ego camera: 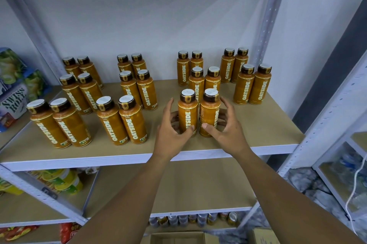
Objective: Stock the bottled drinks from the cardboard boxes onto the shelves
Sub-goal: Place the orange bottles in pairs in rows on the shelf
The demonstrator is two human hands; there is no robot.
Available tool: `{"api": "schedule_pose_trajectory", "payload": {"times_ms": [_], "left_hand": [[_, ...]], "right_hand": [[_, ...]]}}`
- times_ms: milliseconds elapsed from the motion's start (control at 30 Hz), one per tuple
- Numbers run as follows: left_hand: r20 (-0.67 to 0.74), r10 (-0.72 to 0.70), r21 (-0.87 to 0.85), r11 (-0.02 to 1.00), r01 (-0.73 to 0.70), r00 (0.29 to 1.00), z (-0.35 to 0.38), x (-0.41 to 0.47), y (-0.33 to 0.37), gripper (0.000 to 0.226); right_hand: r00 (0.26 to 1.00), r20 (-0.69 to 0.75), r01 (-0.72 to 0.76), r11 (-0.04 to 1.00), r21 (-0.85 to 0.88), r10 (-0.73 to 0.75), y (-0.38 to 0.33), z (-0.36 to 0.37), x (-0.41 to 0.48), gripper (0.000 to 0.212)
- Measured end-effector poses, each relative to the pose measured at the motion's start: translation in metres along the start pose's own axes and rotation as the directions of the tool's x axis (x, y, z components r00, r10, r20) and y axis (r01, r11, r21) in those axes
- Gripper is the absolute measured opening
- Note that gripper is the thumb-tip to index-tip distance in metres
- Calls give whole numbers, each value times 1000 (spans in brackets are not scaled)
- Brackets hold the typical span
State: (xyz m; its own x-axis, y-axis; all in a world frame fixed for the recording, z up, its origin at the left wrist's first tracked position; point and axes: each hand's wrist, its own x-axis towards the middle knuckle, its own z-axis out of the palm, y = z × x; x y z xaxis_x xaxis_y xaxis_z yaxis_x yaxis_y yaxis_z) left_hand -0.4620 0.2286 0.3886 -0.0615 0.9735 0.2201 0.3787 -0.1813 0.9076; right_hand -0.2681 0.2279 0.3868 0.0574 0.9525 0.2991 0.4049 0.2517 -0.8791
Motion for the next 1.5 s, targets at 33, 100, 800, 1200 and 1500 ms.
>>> {"api": "schedule_pose_trajectory", "payload": {"times_ms": [33, 100, 800, 1200, 1500], "left_hand": [[0, -2, -1, 1000, 2, 1000, 0, 0, 0, 104], [0, -7, -1, 1000, 7, 1000, 0, 0, 1, 104], [-4, -15, 10, 1000, 15, 1000, 0, 0, 3, 105], [-5, -5, 21, 1000, 5, 1000, -1, -1, 4, 105], [1, 13, 15, 1000, -13, 1000, -3, -3, 4, 105]], "right_hand": [[1000, -1, 3, 1000, 10, -3, 0, 0, 0, 93], [1000, 5, -2, 1000, 30, 1, 0, -1, 0, 92], [999, 1, -51, 995, 89, 51, 1, -2, 0, 90], [998, 31, -55, 997, 61, 53, -3, -5, -1, 83], [997, 57, -46, 997, 59, 42, -4, -6, -2, 79]]}}
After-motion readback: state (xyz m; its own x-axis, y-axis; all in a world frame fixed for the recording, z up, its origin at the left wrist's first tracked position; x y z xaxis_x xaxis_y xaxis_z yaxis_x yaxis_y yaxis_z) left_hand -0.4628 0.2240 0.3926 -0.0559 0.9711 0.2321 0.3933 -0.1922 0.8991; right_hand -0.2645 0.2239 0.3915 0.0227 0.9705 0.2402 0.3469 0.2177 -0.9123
